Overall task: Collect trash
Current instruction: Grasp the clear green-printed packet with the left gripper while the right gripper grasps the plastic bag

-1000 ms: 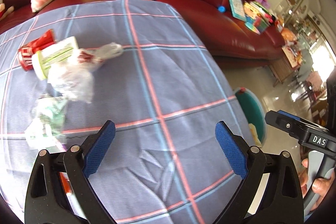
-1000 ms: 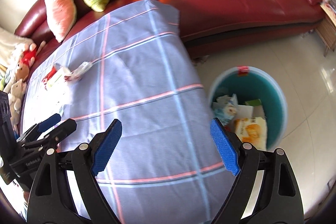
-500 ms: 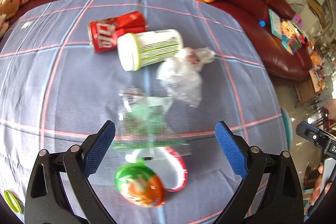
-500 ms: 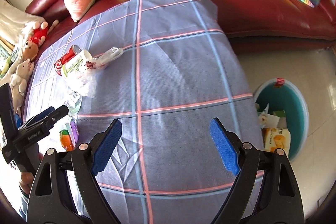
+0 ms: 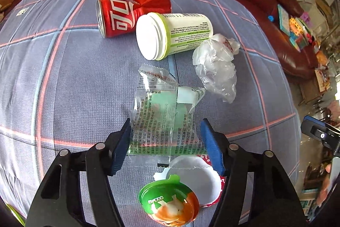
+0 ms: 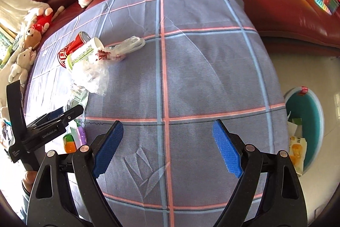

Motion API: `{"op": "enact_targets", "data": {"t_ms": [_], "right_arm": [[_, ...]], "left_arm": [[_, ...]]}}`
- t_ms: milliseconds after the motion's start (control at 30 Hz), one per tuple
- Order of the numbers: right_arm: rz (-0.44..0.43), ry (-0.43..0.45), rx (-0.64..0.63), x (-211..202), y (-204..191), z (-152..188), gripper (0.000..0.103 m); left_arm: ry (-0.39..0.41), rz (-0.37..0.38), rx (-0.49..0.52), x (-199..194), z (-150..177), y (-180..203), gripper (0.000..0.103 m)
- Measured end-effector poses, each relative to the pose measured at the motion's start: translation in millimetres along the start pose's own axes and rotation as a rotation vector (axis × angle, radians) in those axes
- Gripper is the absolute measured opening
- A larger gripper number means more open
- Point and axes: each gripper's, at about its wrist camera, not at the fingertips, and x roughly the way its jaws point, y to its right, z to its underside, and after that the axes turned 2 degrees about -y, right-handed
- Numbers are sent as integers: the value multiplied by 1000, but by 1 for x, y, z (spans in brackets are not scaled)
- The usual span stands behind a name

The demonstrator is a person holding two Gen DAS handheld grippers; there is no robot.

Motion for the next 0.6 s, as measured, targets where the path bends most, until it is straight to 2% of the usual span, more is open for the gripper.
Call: {"op": "enact_targets", "data": {"t_ms": [300,600], "right_arm": [[-42,-18,-70,21,-47,-30,82],[-113,-43,-129,61,-105,-70,82]], "left_arm": [[70,58,-46,-30,5,-24,64],[146,37,-166,-50,0,-69,64]]}}
